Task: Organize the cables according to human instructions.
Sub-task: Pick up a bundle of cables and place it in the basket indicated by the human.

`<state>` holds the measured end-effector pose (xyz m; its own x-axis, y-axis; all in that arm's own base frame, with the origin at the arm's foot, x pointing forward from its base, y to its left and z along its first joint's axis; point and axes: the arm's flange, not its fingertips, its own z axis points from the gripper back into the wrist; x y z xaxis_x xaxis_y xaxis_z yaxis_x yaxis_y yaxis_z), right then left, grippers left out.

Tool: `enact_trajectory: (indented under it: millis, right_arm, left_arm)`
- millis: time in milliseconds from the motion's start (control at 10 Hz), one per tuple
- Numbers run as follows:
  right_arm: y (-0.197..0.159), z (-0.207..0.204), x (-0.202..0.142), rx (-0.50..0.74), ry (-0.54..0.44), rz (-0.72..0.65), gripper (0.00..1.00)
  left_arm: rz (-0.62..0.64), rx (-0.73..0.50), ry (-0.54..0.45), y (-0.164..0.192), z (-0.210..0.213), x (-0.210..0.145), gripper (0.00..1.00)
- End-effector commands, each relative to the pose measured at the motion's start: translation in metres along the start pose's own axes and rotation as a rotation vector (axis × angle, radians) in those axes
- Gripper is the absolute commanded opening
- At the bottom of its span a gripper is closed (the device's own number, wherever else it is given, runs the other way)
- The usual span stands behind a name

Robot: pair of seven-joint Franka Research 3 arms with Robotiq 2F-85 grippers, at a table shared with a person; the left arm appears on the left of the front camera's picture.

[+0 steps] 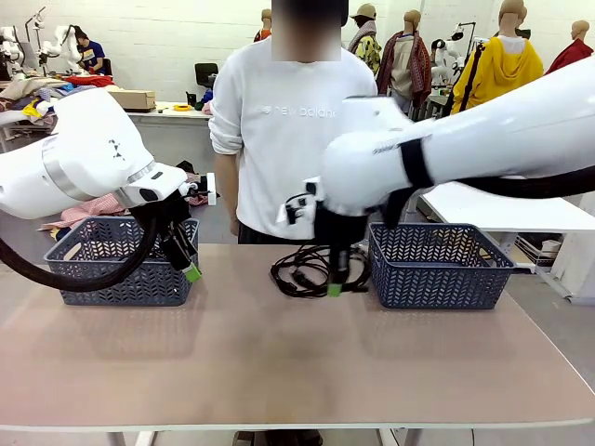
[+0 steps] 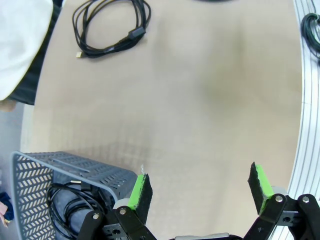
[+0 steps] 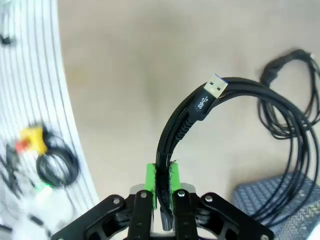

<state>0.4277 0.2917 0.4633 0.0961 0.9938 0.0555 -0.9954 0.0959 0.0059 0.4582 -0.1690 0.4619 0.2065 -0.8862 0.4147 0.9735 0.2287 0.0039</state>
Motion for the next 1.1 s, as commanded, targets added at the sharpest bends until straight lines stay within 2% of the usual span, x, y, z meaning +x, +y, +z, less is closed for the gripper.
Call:
enact_trajectory:
  millis: [0, 200, 400, 600, 800, 900, 1000]
  right_arm:
    - [-0.012, 0.023, -0.053, -0.010, 0.023, 0.199, 0.00]
    - [-0.036, 0.043, -0.097, -0.019, 0.026, 0.267, 0.00]
    - [-0.062, 0.054, -0.133, -0.035, 0.058, 0.266, 0.00]
    - [-0.086, 0.056, -0.153, -0.019, 0.022, 0.274, 0.00]
    - [-0.101, 0.054, -0.165, -0.014, 0.007, 0.206, 0.00]
    - [-0.099, 0.053, -0.165, -0.039, 0.018, 0.156, 0.00]
    - [-0.093, 0.049, -0.165, -0.018, 0.029, 0.220, 0.00]
  left_arm:
    - [0.003, 0.003, -0.003, 0.001, 0.002, 0.000, 1.00]
    - [0.003, 0.003, -0.003, 0.001, 0.002, 0.000, 1.00]
    - [0.003, 0.003, -0.003, 0.001, 0.002, 0.000, 1.00]
    - [0.003, 0.003, -0.003, 0.001, 0.002, 0.000, 1.00]
    - [0.003, 0.003, -0.003, 0.001, 0.002, 0.000, 1.00]
    - [0.003, 0.003, -0.003, 0.001, 0.002, 0.000, 1.00]
    - [0.003, 0.003, -0.003, 0.001, 0.002, 0.000, 1.00]
